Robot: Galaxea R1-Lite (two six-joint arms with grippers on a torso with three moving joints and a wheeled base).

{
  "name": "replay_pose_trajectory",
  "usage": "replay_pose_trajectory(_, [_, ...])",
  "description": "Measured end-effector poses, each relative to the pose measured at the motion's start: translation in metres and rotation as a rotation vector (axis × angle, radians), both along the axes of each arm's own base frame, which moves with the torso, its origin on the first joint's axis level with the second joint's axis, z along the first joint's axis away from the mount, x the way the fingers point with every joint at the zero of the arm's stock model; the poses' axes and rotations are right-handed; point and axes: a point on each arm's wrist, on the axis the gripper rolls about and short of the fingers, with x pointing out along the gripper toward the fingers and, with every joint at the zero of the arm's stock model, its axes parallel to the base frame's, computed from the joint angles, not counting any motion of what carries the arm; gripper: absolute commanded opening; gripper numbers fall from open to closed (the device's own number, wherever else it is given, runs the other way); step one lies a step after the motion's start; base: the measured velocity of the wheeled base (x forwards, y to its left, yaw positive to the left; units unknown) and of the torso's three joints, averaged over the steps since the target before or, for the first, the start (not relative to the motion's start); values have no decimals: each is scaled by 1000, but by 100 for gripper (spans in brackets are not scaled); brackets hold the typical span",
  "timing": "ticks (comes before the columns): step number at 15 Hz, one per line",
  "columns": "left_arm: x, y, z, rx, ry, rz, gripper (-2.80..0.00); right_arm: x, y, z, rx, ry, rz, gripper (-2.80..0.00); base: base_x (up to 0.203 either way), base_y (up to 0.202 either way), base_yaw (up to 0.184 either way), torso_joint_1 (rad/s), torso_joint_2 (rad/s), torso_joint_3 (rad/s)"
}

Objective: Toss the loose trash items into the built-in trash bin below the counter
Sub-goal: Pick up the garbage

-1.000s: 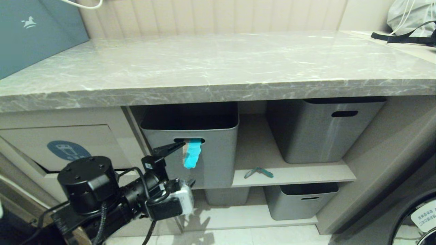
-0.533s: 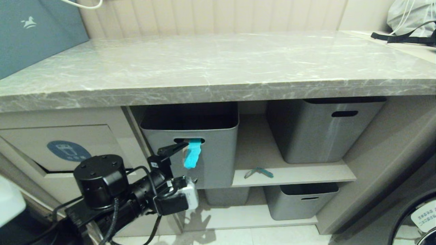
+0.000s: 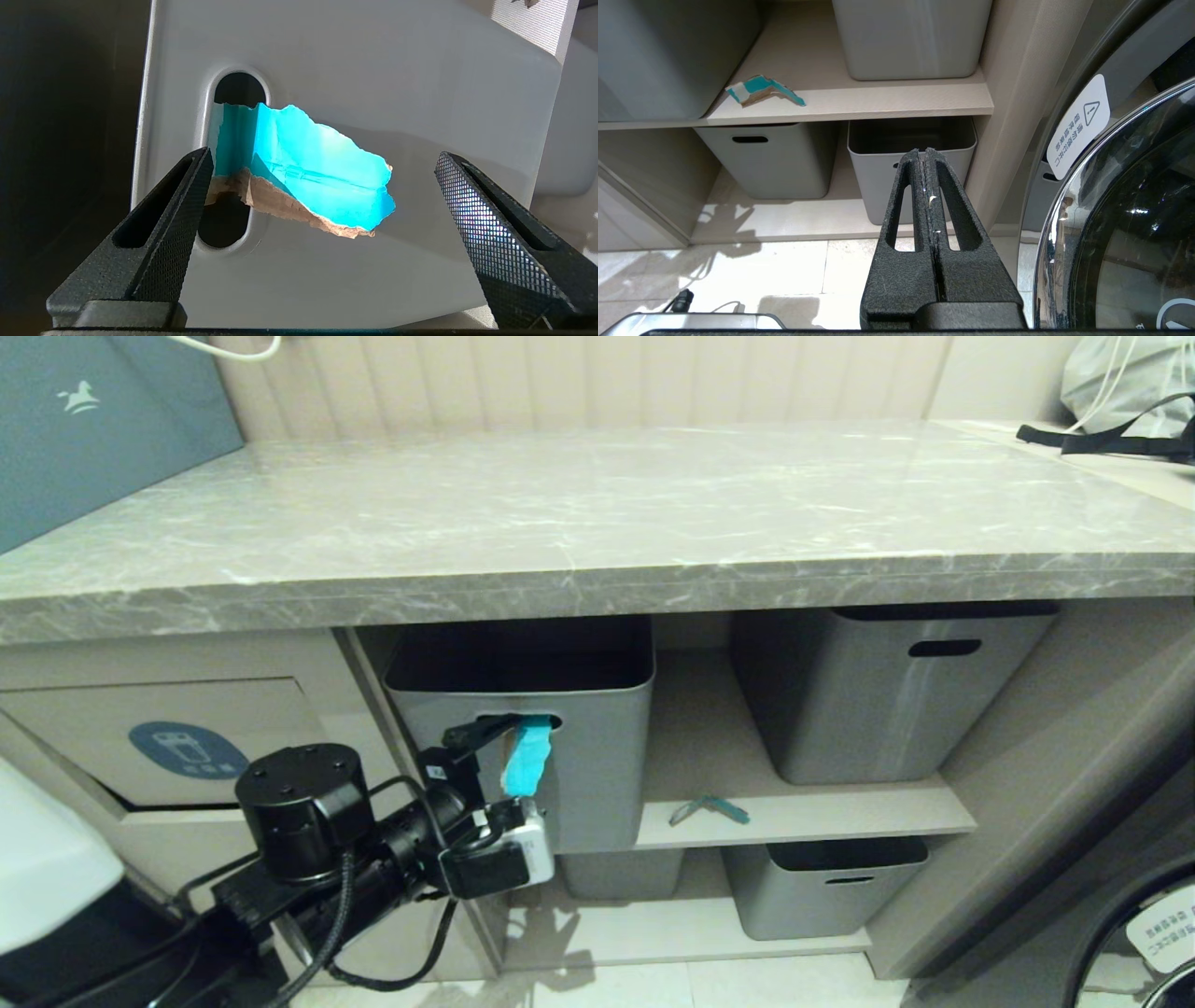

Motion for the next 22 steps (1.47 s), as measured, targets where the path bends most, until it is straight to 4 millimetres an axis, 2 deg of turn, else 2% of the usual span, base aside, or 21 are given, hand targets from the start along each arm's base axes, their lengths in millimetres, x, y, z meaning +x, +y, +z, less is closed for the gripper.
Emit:
replay_pose_trajectory(11, [10,2,0,-4,-7,20,0,0,0,0,0,-1,0,-280,0,0,0,0,0,0])
replay_pose_trajectory(12, [10,2,0,-4,-7,20,-280,0,0,0,0,-1,0,-280,0,0,0,0,0,0])
replay_pose_trajectory(22, [10,2,0,-5,-7,18,-280,0,0,0,0,0,0,-280,0,0,0,0,0,0])
